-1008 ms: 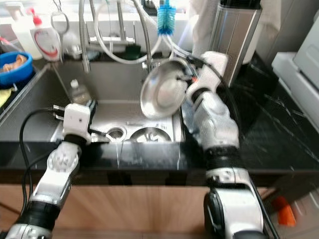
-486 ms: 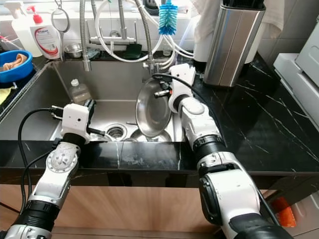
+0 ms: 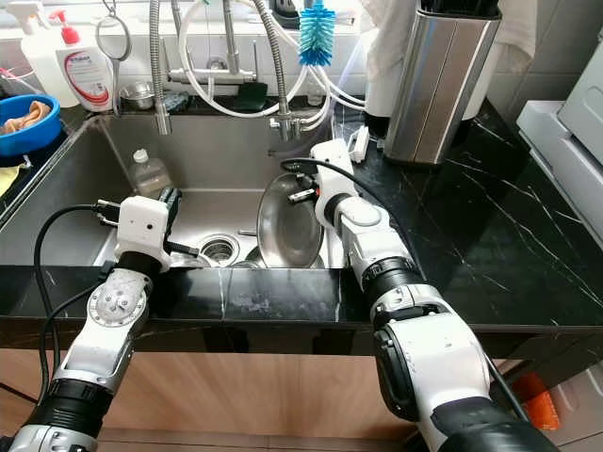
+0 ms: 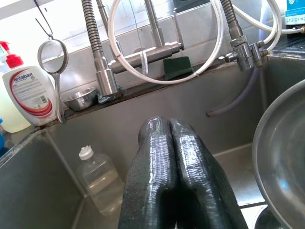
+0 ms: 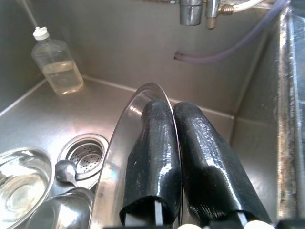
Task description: Kitchen organization
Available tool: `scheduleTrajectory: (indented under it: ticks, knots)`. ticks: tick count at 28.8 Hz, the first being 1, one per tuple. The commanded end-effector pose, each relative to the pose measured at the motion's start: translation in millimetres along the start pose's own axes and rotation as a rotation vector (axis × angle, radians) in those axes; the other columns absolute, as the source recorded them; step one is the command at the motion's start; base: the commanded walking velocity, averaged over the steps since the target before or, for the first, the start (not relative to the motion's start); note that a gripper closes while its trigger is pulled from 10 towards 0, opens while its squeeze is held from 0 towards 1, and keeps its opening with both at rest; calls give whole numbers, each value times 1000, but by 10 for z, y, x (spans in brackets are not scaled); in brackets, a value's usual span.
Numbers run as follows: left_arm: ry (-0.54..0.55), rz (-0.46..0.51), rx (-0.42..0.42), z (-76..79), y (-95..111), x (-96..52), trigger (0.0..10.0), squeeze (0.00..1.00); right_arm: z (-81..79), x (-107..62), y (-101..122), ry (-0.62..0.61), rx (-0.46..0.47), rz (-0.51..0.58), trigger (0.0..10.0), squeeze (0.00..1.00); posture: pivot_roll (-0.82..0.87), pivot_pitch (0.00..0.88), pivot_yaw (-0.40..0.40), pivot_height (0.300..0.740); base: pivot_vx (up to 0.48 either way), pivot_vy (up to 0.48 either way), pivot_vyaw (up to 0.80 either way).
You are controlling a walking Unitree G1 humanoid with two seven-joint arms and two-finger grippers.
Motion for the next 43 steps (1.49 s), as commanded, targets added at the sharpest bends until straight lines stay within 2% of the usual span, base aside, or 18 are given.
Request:
scheduleTrajectory:
  ticks: [1, 6, 7, 8, 9, 13, 19, 23, 24, 27, 30, 31, 32, 34, 37, 39, 40, 43]
  knots:
    - [0, 17, 22, -27, 50, -6, 10000, 0, -80, 26, 134, 28, -22, 27, 10000, 1000, -159, 0, 8, 731, 0, 0, 0]
    - [-5, 18, 22, -17, 54, -7, 10000, 0, -123, 36, 122, 44, -11, 26, 10000, 1000, -159, 0, 10, 731, 0, 0, 0]
    - [-6, 18, 21, -14, 54, -6, 10000, 0, -127, 39, 118, 42, -16, 25, 10000, 875, -159, 0, 10, 731, 0, 0, 0]
    - [-8, 19, 21, -12, 56, -5, 10000, 0, -129, 40, 117, 43, -20, 26, 10000, 635, -158, 0, 9, 731, 0, 0, 0]
    - [-8, 19, 21, -12, 56, -6, 10000, 0, -129, 40, 119, 42, -22, 27, 10000, 0, -158, 0, 9, 731, 0, 0, 0]
    - [-6, 17, 21, -15, 55, -2, 10000, 0, -115, 37, 145, 32, -28, 40, 10000, 0, -158, 0, 7, 731, 0, 0, 0]
    - [12, 8, 21, -47, 33, -23, 10000, 0, -46, -42, 448, 5, -22, 225, 10000, 0, -156, 0, 2, 731, 0, 0, 0]
    - [56, -5, -3, -121, -1, -62, 10000, 0, 94, -362, 659, -56, -27, 491, 10000, 0, -174, 0, 12, 731, 0, 0, 0]
    - [56, -5, -3, -121, -1, -62, 10000, 0, 94, -362, 659, -56, -27, 491, 10000, 0, -174, 0, 12, 731, 0, 0, 0]
    - [82, 2, -8, -165, 15, -69, 10000, 0, 259, -642, 625, -140, -32, 578, 10000, 0, -188, 0, 13, 731, 0, 0, 0]
    - [88, 4, -6, -179, 20, -73, 10000, 0, 278, -728, 597, -152, -52, 592, 10000, 0, -198, 0, 17, 731, 0, 0, 0]
    - [120, 2, -5, -233, 24, -114, 10000, 0, 341, -959, 528, -190, -85, 623, 10000, 0, -209, 0, 23, 731, 0, 0, 0]
    - [120, 2, -5, -233, 24, -114, 10000, 0, 341, -959, 528, -190, -85, 623, 10000, 0, -209, 0, 23, 731, 0, 0, 0]
    - [186, 4, -13, -341, 51, -234, 10000, 0, 407, -1228, 483, -248, -101, 660, 10000, 0, -214, 0, 23, 731, 0, 0, 0]
    - [209, 14, -16, -386, 80, -292, 10000, 0, 416, -1341, 473, -270, -108, 674, 10000, 0, -215, 0, 22, 731, 0, 0, 0]
    - [225, 28, -14, -436, 139, -380, 10000, 0, 334, -1504, 430, -271, -184, 678, 10000, 0, -209, 1, 21, 731, 0, 0, 0]
    - [225, 28, -14, -436, 139, -380, 10000, 0, 334, -1504, 430, -271, -184, 678, 10000, 0, -209, 1, 21, 731, 0, 0, 0]
    - [262, 7, -10, -492, 117, -539, 10000, 0, 368, -1720, 160, -355, -120, 640, 10000, 0, -201, 5, 24, 731, 0, 0, 0]
Point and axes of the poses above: a point about 5 cm out from each wrist's last joint towards the gripper, its own x axis pointing out of the wrist towards the gripper, its own y axis along the axis of the wrist's last joint, z = x × y, the point moved 5 cm from there along x, pointing out of the wrist towards the gripper, and after that the axes turned 7 degrees about x, right-handed, at the moved point
